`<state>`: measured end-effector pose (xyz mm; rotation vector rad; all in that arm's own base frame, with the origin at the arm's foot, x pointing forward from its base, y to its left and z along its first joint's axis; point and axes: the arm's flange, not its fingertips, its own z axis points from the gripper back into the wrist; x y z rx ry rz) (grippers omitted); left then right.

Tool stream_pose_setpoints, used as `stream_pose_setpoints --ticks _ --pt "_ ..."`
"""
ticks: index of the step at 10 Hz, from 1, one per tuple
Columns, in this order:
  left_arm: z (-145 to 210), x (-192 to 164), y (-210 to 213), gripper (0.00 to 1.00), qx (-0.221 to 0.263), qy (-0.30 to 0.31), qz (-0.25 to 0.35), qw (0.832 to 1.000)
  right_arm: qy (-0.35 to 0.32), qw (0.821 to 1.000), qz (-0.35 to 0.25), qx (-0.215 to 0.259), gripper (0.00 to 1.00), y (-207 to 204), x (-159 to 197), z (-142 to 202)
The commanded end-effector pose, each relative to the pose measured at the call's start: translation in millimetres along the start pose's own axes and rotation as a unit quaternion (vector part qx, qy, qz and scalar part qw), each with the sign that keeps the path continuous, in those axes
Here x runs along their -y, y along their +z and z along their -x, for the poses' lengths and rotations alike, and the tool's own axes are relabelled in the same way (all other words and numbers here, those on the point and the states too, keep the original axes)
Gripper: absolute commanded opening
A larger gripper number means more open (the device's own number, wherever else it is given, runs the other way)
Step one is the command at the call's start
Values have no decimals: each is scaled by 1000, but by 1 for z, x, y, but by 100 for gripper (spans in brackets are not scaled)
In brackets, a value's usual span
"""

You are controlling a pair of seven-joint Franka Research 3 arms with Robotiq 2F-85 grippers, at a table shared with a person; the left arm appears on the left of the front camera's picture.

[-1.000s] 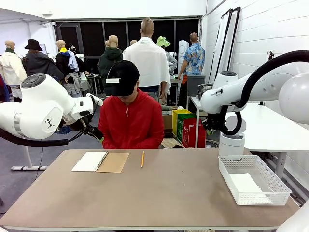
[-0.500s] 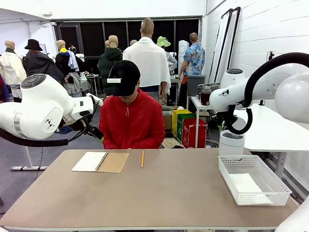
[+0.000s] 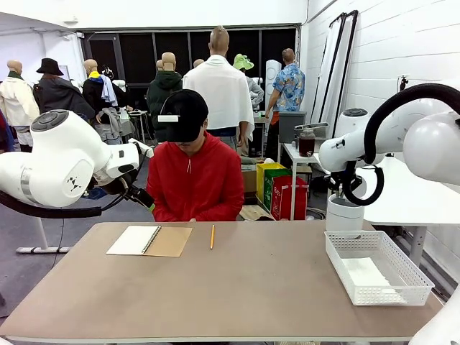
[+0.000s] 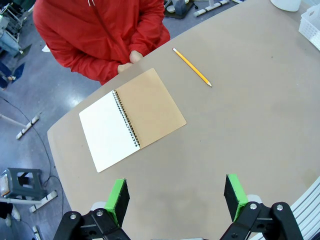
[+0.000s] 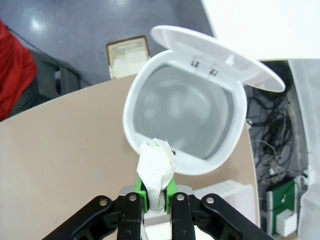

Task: Sort the paper based on its condition.
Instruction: If a person hands you a paper, place it in the Organizing basket , and if it's crumpled, put it in the Trash can.

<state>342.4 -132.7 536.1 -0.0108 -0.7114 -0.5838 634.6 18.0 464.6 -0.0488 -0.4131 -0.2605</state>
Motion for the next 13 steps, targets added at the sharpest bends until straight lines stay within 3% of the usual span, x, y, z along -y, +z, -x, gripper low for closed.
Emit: stream_pose_setpoints --ticks 1,10,13 --pt "0 0 0 100 2 -1 0 1000 -24 999 21 27 5 -14 -2 -14" --pt "0 0 0 100 2 -1 0 1000 -77 996 34 16 5 -46 13 -36" --pt "0 0 0 100 2 -1 0 1000 -78 997 25 12 65 -45 13 -36"
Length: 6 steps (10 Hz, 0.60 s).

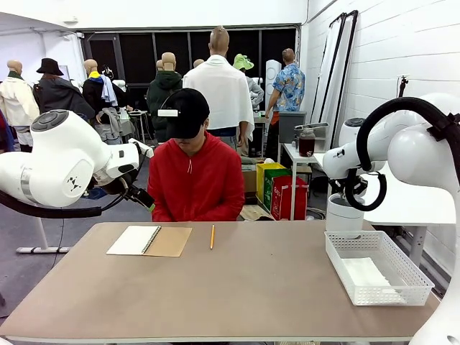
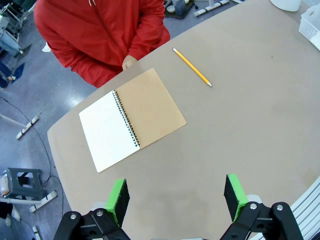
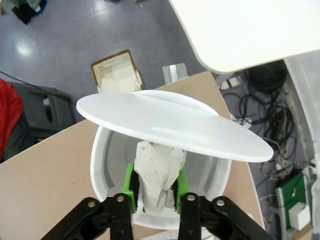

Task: Sort the paper based on its condition.
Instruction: If a person hands you a paper, place it in the Organizing basket , and if it's crumpled, put it in the Trash can.

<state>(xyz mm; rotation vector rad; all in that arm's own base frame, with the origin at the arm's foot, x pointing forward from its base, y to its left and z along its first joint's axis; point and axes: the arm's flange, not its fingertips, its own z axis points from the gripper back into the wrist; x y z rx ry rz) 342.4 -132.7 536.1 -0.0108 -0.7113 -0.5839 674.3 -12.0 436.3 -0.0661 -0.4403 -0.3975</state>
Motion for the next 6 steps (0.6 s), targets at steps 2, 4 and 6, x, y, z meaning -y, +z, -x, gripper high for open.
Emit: stream_pose_setpoints --ticks 2,4,6 --pt "0 0 0 100 2 -1 0 1000 -13 1000 3 -4 100 -1 -7 -4" --pt "0 0 0 100 2 -1 0 1000 -13 1000 1 -7 100 0 -8 -4" --pt "0 0 0 100 2 -1 0 1000 -11 1000 -1 -10 100 1 -8 -3"
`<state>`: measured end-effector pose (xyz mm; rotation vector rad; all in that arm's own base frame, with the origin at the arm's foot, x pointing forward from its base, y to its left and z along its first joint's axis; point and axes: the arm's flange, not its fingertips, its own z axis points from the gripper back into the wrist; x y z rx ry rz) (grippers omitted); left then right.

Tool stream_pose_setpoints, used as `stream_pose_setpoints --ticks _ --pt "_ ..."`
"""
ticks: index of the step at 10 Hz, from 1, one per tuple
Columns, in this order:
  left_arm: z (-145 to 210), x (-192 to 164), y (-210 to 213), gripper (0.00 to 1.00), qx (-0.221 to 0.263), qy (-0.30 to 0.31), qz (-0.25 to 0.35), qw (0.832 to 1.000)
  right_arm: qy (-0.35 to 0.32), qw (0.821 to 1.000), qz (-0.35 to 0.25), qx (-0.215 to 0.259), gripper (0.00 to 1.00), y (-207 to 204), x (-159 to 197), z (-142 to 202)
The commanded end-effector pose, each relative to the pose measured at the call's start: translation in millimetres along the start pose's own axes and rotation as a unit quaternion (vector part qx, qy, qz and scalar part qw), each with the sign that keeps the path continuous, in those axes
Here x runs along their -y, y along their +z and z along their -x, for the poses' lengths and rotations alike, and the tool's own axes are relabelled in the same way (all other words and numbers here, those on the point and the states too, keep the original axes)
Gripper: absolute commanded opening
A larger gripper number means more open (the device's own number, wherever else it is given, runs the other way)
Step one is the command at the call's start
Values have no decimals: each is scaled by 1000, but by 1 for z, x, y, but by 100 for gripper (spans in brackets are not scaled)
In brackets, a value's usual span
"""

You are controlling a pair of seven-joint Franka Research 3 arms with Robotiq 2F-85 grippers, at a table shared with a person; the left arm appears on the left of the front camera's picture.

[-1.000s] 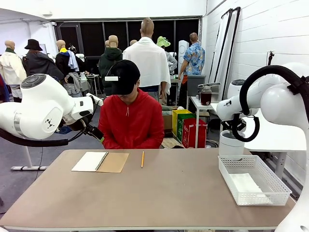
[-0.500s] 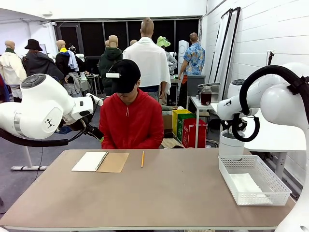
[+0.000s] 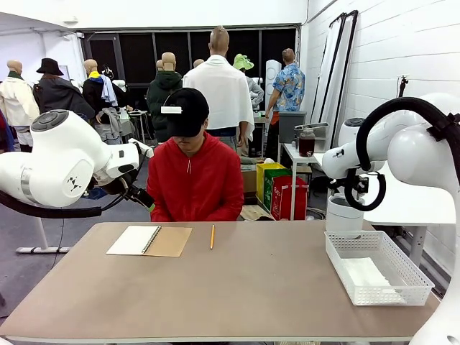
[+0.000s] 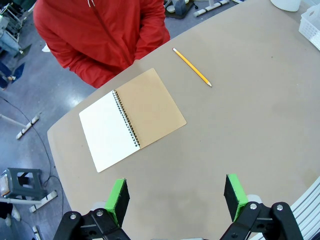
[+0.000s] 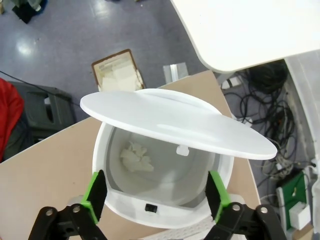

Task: Sort the paper based on its condition.
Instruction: If a person hands you a paper, place it in the Organizing basket , and if it's crumpled, put it in the Trash can.

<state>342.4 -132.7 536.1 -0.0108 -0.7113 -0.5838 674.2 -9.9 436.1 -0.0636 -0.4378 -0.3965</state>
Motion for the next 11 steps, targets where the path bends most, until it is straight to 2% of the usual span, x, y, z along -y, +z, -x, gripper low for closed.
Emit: stream_pose_setpoints --ticks 1,11 --pt "0 0 0 100 2 -1 0 1000 -10 1000 0 -12 100 1 -6 -4" --pt "0 0 0 100 2 -1 0 1000 0 1000 0 -2 100 0 0 1"
